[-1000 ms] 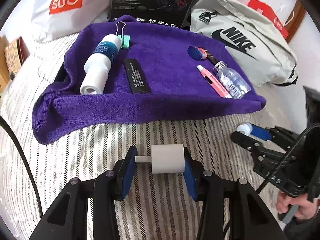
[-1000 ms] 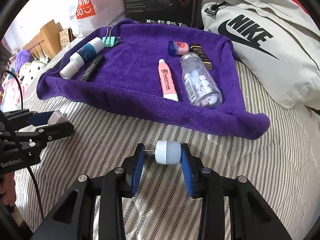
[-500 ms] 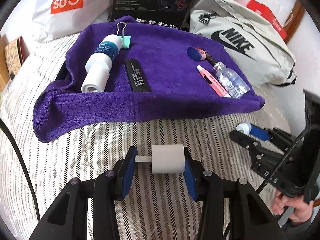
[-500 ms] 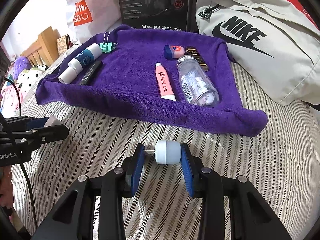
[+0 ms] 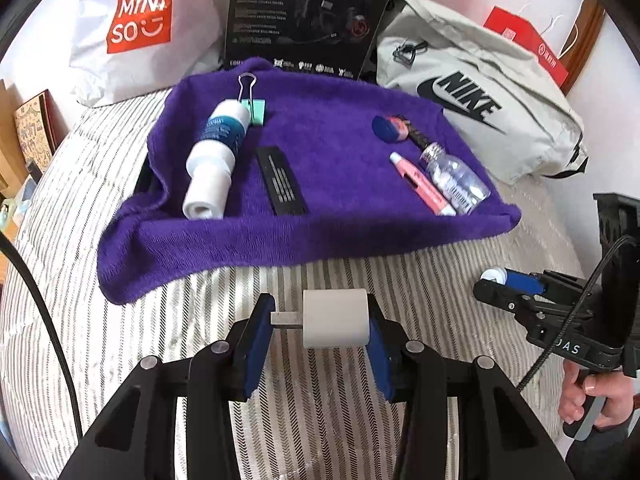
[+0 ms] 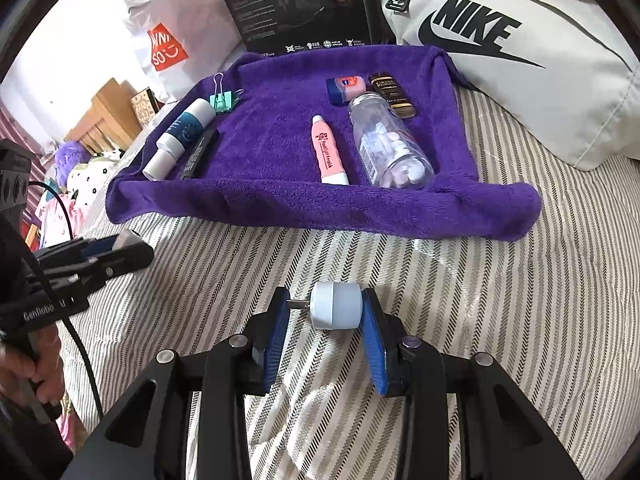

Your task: Organize rigid objects

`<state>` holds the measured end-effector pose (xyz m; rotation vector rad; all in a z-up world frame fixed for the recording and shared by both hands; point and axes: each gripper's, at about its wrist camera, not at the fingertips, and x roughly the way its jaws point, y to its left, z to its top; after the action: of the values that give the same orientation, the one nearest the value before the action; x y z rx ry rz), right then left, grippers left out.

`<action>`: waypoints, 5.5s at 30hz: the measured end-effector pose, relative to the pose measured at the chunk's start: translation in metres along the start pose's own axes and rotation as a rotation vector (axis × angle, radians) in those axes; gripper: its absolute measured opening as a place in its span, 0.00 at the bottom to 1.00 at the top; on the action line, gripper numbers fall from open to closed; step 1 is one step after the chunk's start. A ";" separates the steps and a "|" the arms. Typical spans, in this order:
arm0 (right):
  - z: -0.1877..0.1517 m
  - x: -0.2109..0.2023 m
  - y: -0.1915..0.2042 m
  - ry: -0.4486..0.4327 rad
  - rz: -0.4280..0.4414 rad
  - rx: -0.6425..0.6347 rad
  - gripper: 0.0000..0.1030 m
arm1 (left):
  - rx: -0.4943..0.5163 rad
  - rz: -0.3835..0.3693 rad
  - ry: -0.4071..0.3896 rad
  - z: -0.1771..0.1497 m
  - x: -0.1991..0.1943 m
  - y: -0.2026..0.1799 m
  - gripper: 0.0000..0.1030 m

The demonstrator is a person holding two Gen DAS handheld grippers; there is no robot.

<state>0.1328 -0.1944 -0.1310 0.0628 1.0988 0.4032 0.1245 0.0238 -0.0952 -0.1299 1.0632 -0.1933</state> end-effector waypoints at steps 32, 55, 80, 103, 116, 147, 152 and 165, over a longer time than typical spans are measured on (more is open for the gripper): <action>0.159 0.050 0.024 -0.038 -0.045 -0.140 0.35 | -0.050 0.039 -0.066 0.044 -0.021 0.052 0.40; 0.168 0.105 0.050 0.042 -0.068 -0.240 0.55 | -0.069 0.022 -0.039 0.037 -0.018 0.067 0.40; 0.063 -0.036 -0.014 -0.052 -0.047 -0.038 0.60 | -0.018 0.019 -0.091 0.069 0.000 0.016 0.40; 0.025 -0.044 -0.039 -0.039 0.031 0.047 0.60 | 0.006 0.073 -0.049 0.108 0.065 -0.008 0.40; 0.031 -0.040 -0.034 -0.031 0.042 0.017 0.60 | 0.077 0.161 0.011 0.134 0.107 -0.016 0.41; 0.031 -0.089 0.010 -0.149 -0.080 -0.037 0.77 | 0.095 0.073 -0.051 0.075 0.000 -0.028 0.71; 0.029 -0.097 0.031 -0.164 -0.113 -0.039 0.85 | 0.058 0.067 -0.107 0.045 -0.042 -0.020 0.92; 0.014 -0.126 0.061 -0.213 -0.248 0.017 1.00 | 0.058 0.151 -0.186 0.012 -0.123 -0.020 0.94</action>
<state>0.0779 -0.1794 -0.0022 -0.0158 0.8865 0.1601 0.0747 0.0312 0.0196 -0.0142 0.8774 -0.0737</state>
